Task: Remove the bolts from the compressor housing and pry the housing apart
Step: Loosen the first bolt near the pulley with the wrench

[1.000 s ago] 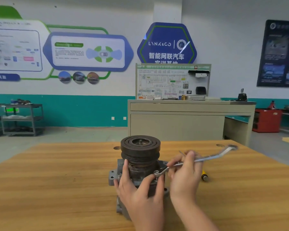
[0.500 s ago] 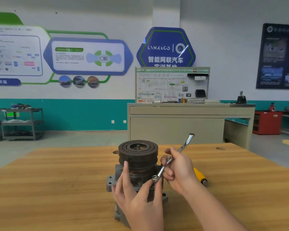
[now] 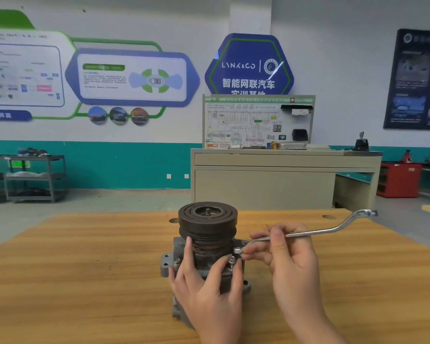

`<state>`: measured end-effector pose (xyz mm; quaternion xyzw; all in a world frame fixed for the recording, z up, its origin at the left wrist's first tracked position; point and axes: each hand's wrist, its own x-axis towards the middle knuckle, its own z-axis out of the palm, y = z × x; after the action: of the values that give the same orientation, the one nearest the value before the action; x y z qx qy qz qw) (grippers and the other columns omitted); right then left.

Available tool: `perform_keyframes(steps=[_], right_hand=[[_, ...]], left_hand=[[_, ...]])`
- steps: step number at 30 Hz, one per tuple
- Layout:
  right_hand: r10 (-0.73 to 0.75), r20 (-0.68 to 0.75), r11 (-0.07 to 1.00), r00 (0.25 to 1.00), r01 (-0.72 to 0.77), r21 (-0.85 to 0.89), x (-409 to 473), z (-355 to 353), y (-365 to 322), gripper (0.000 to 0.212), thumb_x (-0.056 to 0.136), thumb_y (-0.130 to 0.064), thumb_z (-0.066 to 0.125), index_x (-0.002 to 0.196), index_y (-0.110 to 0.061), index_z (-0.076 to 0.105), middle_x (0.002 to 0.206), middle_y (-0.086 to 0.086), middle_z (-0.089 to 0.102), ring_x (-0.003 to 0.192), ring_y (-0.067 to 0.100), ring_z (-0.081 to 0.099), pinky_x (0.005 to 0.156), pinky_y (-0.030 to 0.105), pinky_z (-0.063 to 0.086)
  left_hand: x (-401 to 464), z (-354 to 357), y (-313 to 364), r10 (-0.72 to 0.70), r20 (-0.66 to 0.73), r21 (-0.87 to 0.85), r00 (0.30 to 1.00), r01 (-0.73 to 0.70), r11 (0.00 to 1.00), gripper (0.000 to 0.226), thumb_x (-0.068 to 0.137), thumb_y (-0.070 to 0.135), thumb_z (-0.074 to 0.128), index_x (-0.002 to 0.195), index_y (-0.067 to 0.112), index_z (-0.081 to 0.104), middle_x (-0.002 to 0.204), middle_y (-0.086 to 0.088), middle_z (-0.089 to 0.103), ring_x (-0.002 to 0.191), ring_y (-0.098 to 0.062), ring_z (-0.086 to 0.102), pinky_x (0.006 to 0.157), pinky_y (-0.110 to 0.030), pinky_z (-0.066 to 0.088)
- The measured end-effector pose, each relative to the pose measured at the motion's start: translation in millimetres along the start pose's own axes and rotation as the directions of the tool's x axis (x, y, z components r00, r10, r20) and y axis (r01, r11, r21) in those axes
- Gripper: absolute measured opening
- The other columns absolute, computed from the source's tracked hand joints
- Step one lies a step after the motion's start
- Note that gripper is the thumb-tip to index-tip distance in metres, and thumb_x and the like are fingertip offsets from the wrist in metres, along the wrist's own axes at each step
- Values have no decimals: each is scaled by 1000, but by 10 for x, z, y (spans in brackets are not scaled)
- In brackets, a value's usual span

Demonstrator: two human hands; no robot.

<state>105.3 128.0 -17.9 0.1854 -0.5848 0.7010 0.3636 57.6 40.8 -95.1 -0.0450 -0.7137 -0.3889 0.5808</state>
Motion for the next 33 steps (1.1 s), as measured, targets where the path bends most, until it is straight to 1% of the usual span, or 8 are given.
perform_keyframes(steps=[8,11,15,18,20,25,30,33], right_hand=[[-340,163,829,926,376,-414,-216,57,160,29,97,-51,45,93,-27,61,80,-16,69,74,-4,68,67,12,53],[-551,251,595,796,586,-551,-327,113,260,13,92,-33,59,90,-23,67,98,-12,69,90,-4,64,78,12,50],[-630,306,468,714,663,-584,-374,159,350,10,85,-26,68,85,-17,73,96,-3,72,83,12,67,72,25,54],[-503,23,749,864,449,-488,-355,209,315,10,93,-36,54,99,-40,62,86,-9,71,71,10,67,64,28,55],[-205,-287,975,936,170,-143,-254,254,271,19,97,-33,42,92,-49,49,74,0,69,54,10,57,54,21,47],[580,-134,771,804,-488,409,284,69,309,13,103,-6,36,96,-8,46,54,11,60,30,13,39,32,18,30],[571,167,656,804,-569,496,421,-94,149,15,103,-12,39,101,-3,50,75,22,69,57,23,67,48,27,55],[392,99,800,914,-393,454,325,-120,79,19,103,-16,37,102,-3,50,84,25,69,69,30,71,58,31,58]], left_hand=[[0,-125,106,-65,19,-22,998,65,998,33,76,44,58,72,18,79,139,-19,52,115,-41,54,104,-66,34],[177,-225,188,-110,138,-93,984,124,988,61,77,35,51,121,-5,64,124,-28,61,118,-55,53,102,-71,35],[315,-319,218,-190,220,-211,957,236,949,97,60,57,32,141,6,49,101,42,61,127,-26,52,121,-32,15],[212,-347,321,-131,221,-75,966,150,986,46,71,46,48,89,20,80,130,-23,59,114,-52,57,104,-70,34],[81,-238,236,-124,183,4,975,125,992,33,74,42,58,74,18,80,138,-18,53,112,-47,57,102,-70,35],[28,-74,32,-50,113,-21,992,52,998,26,74,44,64,74,25,80,143,-10,50,115,-33,52,107,-62,32],[9,-53,7,-30,93,-22,995,32,999,28,74,46,62,71,24,79,140,-14,53,117,-31,50,109,-59,30],[14,-43,22,-31,66,-7,997,32,999,29,74,45,62,71,22,79,140,-14,53,118,-31,48,111,-57,28]])
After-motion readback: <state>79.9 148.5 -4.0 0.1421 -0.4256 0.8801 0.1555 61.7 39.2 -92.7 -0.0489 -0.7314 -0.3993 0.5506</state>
